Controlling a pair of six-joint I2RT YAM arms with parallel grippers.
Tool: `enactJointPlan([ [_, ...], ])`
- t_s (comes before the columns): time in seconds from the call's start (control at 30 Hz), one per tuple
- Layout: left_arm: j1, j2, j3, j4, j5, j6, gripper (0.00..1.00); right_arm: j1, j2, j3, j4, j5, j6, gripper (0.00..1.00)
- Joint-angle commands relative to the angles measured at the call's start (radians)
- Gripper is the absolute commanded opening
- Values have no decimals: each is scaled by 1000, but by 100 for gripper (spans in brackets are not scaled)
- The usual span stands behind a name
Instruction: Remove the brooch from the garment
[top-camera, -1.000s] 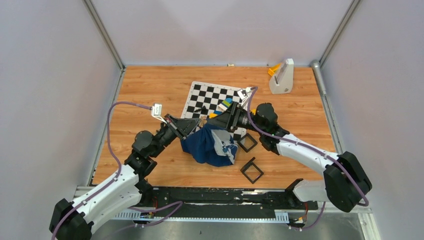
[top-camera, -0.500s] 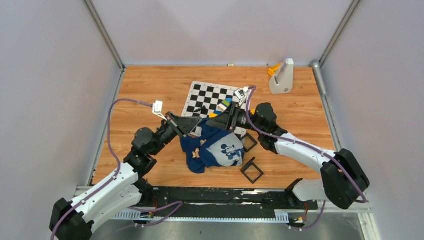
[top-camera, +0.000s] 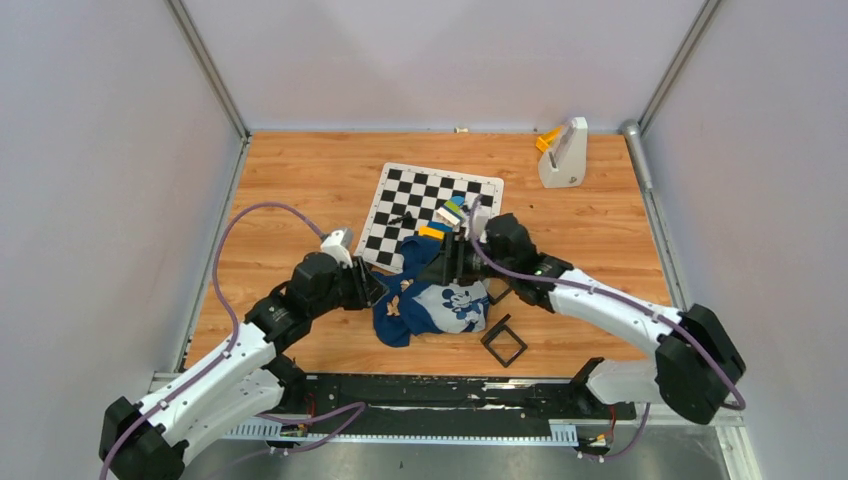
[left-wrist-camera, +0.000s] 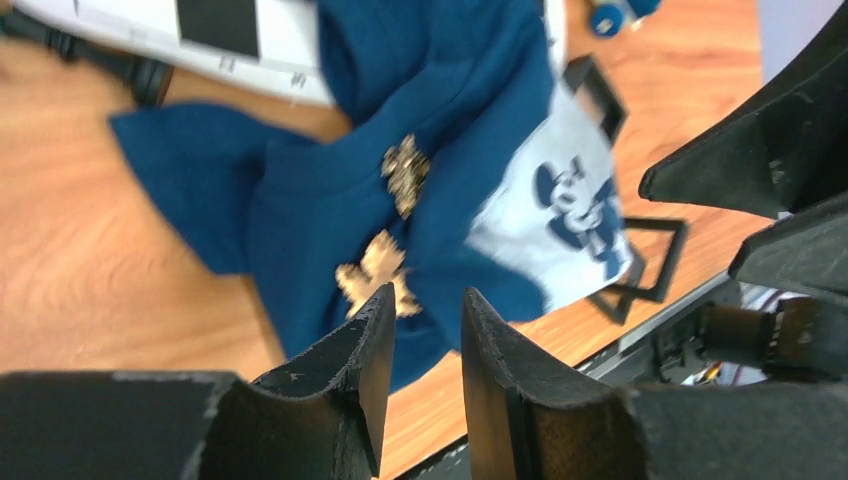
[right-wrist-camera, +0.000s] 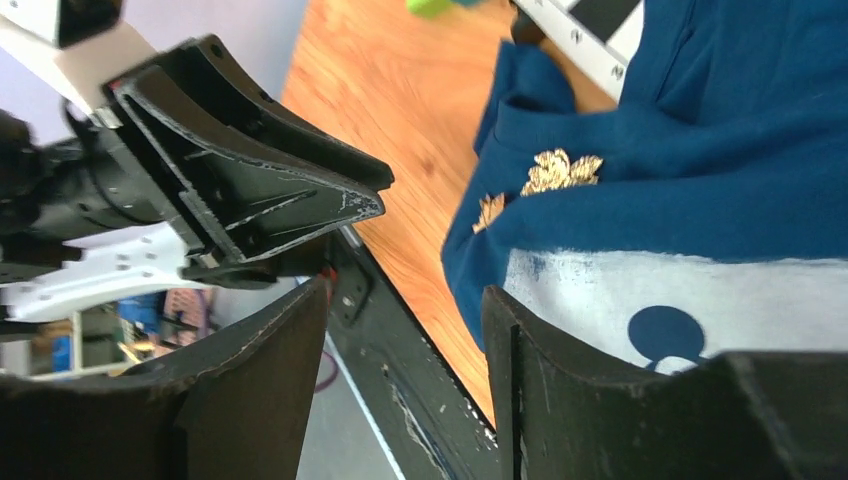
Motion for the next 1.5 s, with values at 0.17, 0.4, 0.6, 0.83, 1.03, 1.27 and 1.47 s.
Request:
enactJointPlan([
  [0.17, 30, -172, -107, -80, 38, -64, 42, 262, 250, 213, -245, 291, -222, 60],
  [0.4, 102, -212, -156, -84, 123, -99, 42, 328, 454, 335, -304, 412, -278, 56],
  [0.6, 132, -218, -206, -69, 174, -131, 43, 339, 517, 368, -343, 503, -253, 27],
  [0.83, 132, -203, -288, 125, 259, -215, 46, 307, 338, 194, -154, 449, -107, 0],
  [1.03, 132, -215, -302, 232, 300, -199, 53, 240, 167, 61, -19, 355, 68, 0],
  [1.27, 132, -195, -384, 610, 343, -289, 57, 185, 44, -7, 61, 270, 149, 0],
  [1.47, 133, -143, -391, 739, 316, -352, 53, 185, 6, -43, 124, 248, 135, 0],
])
